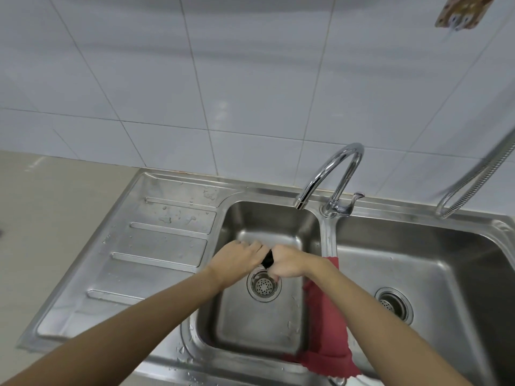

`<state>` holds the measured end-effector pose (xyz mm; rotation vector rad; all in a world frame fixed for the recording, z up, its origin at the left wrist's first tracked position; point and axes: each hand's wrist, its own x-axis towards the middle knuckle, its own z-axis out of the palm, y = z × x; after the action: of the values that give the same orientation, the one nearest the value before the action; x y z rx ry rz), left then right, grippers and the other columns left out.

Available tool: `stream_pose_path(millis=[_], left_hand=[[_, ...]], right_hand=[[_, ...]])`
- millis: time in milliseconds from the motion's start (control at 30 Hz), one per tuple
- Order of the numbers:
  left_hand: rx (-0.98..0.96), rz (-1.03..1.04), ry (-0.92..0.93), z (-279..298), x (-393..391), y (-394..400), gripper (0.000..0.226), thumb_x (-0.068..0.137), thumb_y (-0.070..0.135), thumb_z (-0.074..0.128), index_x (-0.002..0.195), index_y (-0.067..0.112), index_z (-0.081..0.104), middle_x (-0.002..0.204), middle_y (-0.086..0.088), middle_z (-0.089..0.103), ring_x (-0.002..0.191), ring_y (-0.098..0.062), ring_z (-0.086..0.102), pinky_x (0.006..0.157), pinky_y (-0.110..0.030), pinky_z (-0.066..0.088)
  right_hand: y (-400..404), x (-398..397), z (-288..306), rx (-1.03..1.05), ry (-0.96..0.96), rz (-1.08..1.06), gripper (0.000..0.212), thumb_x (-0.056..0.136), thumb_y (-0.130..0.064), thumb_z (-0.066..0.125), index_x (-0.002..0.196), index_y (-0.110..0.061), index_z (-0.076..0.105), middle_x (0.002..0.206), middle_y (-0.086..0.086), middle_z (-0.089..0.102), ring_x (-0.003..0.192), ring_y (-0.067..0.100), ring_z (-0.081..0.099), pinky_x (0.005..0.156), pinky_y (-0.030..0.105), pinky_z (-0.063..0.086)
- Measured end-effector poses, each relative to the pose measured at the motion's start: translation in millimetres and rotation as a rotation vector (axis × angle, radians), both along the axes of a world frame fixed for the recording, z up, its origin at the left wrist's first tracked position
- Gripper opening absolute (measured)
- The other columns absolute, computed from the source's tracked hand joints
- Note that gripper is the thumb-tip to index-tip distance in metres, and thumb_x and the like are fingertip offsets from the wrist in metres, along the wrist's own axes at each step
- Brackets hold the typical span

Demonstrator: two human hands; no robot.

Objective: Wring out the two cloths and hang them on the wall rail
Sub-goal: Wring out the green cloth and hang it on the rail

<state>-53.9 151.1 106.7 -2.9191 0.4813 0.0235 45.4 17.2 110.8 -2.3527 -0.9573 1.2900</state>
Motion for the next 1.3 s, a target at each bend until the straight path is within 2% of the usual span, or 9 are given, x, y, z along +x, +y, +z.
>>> stream_pose_path(millis=[133,267,367,467,667,967,1067,1167,1300], left_hand=[[-0.06,-0.005,0.001,-5,-4,-3,0.023,0.075,0.008,0.068,0.094,0.015,0.057,0.077,-0.001,0.062,0.054,-0.017,0.062,0.046,-0.029,0.045],[-0.119,0.103,0.044,-4,0,-6,0.016,0.088,0.01,0.057,0.103,0.012,0.053,0.092,-0.007,0.065,0.073,-0.024,0.066,0.059,-0.035,0.05],[-0.451,0.331,0.172,5,0,-15,0.018,0.092,0.017,0.056,0.108,0.009,0.054,0.105,-0.009,0.065,0.089,-0.025,0.064,0.073,-0.033,0.053],[-0.948,0.526,0.458,26,0,-22,0.017,0.089,0.01,0.06,0.105,0.005,0.054,0.084,-0.006,0.063,0.074,-0.021,0.064,0.059,-0.019,0.047],[-1.415,0.623,1.109,55,-4,-16,0.013,0.091,0.011,0.057,0.087,0.012,0.044,0.055,0.004,0.045,0.041,-0.005,0.034,0.035,-0.014,0.025],[-1.413,0.443,1.272,88,-7,-27,0.035,0.096,0.024,0.054,0.063,0.017,0.044,0.049,0.009,0.04,0.035,-0.002,0.025,0.041,-0.022,0.011],[-1.307,0.441,1.189,89,-8,-26,0.036,0.095,0.028,0.057,0.064,0.018,0.042,0.051,0.007,0.038,0.038,-0.006,0.024,0.041,-0.023,0.013],[-0.931,0.421,0.878,87,-6,-30,0.022,0.095,0.027,0.056,0.088,0.007,0.053,0.066,-0.004,0.053,0.051,-0.013,0.042,0.043,-0.02,0.03],[-0.38,0.379,0.499,72,3,-29,0.031,0.096,0.033,0.053,0.116,0.009,0.052,0.109,-0.011,0.066,0.09,-0.025,0.062,0.076,-0.033,0.048]], right_hand=[[-8,-4,12,-0.045,0.349,-0.125,0.033,0.064,0.001,0.056,0.05,-0.021,0.036,0.039,-0.005,0.03,0.035,0.01,0.02,0.037,0.018,0.016],[-13,-12,6,0.045,0.205,-0.202,0.021,0.064,-0.004,0.06,0.06,-0.018,0.044,0.051,0.002,0.039,0.04,0.014,0.034,0.039,0.021,0.026],[-22,-23,2,0.222,-0.284,-0.161,0.032,0.068,-0.008,0.068,0.097,-0.012,0.054,0.084,0.003,0.056,0.073,0.021,0.056,0.054,0.022,0.04],[-39,-36,-6,0.401,-0.991,0.001,0.058,0.067,-0.009,0.073,0.12,-0.01,0.05,0.117,0.007,0.059,0.098,0.023,0.06,0.078,0.032,0.049],[-72,-43,-11,0.426,-1.224,0.206,0.079,0.067,0.007,0.066,0.139,0.003,0.032,0.139,0.02,0.047,0.119,0.032,0.054,0.098,0.043,0.047],[-67,-33,11,0.641,-1.336,0.115,0.041,0.072,-0.038,0.073,0.095,-0.01,0.053,0.076,0.005,0.059,0.066,0.023,0.054,0.065,0.031,0.036],[-53,-26,19,0.584,-1.407,0.198,0.02,0.077,-0.027,0.065,0.07,-0.013,0.053,0.059,0.002,0.051,0.055,0.022,0.046,0.059,0.032,0.029],[-41,-15,17,0.355,-1.365,0.395,0.025,0.064,-0.016,0.072,0.062,-0.017,0.047,0.046,-0.001,0.049,0.043,0.02,0.045,0.053,0.031,0.028],[-20,-12,18,0.062,-1.189,0.507,0.017,0.066,-0.014,0.072,0.07,-0.016,0.056,0.051,-0.001,0.061,0.042,0.019,0.058,0.051,0.027,0.028]])
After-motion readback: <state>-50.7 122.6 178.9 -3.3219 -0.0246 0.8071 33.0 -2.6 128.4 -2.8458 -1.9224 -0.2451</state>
